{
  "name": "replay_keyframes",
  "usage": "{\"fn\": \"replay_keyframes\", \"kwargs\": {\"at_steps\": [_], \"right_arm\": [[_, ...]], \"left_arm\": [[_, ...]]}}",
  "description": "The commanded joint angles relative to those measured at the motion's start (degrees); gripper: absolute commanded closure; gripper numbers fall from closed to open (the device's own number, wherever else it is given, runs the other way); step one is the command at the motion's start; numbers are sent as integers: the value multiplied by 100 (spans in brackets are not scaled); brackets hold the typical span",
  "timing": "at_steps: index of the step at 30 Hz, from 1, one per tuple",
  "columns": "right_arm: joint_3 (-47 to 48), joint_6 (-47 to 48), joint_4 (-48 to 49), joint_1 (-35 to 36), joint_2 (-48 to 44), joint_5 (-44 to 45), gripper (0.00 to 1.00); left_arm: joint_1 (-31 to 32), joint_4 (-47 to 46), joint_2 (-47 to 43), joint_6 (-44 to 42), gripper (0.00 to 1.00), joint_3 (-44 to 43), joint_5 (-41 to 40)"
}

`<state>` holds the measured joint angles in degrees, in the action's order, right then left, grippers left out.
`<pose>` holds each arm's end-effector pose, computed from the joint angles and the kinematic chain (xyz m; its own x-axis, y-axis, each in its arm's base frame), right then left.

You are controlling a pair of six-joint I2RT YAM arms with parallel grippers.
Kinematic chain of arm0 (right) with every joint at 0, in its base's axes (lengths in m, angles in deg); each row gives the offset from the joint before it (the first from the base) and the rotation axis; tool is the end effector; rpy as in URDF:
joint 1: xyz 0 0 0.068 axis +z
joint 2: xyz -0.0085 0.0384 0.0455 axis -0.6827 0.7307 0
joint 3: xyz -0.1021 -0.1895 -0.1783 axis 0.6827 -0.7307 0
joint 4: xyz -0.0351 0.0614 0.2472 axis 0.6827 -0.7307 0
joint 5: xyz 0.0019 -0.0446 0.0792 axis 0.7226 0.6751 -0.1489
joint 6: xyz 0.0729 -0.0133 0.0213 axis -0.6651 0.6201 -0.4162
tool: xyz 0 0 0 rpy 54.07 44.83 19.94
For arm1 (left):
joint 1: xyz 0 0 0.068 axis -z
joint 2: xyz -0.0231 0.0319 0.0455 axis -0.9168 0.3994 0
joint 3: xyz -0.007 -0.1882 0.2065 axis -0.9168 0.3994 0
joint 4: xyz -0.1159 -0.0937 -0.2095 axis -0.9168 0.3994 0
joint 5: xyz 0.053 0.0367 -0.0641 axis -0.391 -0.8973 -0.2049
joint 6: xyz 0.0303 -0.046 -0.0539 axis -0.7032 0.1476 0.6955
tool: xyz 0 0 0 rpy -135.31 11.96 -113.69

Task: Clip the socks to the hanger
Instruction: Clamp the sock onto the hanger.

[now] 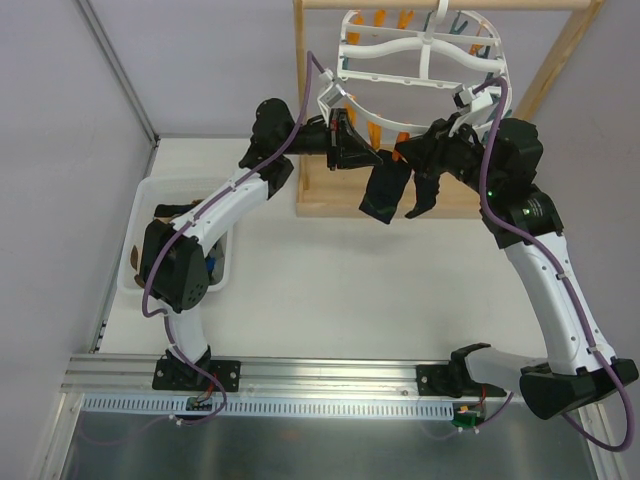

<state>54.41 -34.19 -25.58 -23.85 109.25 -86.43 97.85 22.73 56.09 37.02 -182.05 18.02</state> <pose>0.2428 0.1099 0.4963 0.0983 -0.0898 -0.9911 -0.6424 0.7549 -0.1321 0.3410 -0.2763 0.4343 -0.2656 -0.1594 -0.9508 0.9579 -0.1549 -0.2416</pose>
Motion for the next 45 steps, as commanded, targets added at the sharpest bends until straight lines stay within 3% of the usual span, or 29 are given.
{"fn": "replay_keyframes", "kwargs": {"at_steps": [1,21,23,24,27,32,34,39,45], "right_arm": [[-4,165,-16,49,-130,-566,99],[-31,244,-60,40,-139,-540,97],[-13,227,-86,40,-139,-540,89],[13,218,-104,40,-139,-522,68],[48,165,-131,40,-174,-478,49],[224,25,-385,40,-183,-241,35],[259,-54,-473,49,-191,-144,19],[312,-326,-675,40,-367,83,8],[444,-581,-1018,40,-613,452,5]], "left_arm": [[-81,-481,-108,88,100,-298,160],[-151,-929,15,607,100,-491,151],[-151,-956,42,616,100,-482,142],[-151,-956,42,616,100,-482,151],[-151,-956,59,607,100,-482,159],[-160,-956,77,590,100,-421,142],[-151,-956,68,563,100,-386,133],[-178,-956,33,528,100,-219,19],[-178,-763,-55,222,99,44,-183]]}}
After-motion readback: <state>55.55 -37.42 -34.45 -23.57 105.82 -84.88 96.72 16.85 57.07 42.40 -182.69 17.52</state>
